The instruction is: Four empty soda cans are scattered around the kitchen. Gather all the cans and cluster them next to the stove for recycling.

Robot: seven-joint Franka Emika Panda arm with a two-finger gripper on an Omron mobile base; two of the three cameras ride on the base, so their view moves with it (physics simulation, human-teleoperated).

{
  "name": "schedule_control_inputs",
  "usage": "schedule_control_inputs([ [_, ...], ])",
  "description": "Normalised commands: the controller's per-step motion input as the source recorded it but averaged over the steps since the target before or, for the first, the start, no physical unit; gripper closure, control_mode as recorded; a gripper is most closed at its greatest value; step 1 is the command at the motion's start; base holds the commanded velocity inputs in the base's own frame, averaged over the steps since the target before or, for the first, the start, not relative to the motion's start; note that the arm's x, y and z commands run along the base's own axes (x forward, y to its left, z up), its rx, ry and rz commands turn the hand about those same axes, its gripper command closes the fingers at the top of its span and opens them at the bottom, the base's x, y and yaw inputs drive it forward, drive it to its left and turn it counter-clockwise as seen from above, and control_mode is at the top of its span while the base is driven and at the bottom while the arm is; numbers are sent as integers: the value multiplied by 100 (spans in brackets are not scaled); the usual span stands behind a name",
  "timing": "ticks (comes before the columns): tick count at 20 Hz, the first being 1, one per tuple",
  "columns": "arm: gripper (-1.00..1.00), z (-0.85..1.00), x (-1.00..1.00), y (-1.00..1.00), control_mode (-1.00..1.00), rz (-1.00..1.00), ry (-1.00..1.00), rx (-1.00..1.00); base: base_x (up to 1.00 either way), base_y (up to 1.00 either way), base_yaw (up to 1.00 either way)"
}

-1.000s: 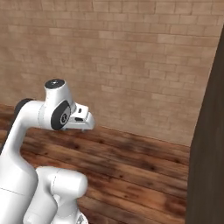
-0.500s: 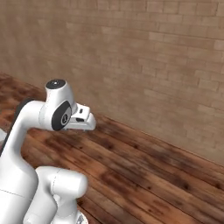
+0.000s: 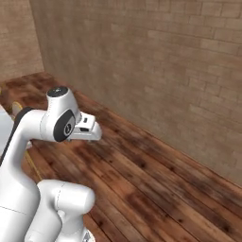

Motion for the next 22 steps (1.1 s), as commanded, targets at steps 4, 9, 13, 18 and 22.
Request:
schedule_control_inputs([
  [4,-100,0,0,0,100,0,0,0,71,-17,25],
  [9,-100,0,0,0,100,0,0,0,88,-20,17],
  [13,-100,0,0,0,100,0,0,0,57,-9,35],
  [18,-100,0,0,0,100,0,0,0,11,-6,47],
  [22,-100,0,0,0,100,0,0,0,6,-3,49],
])
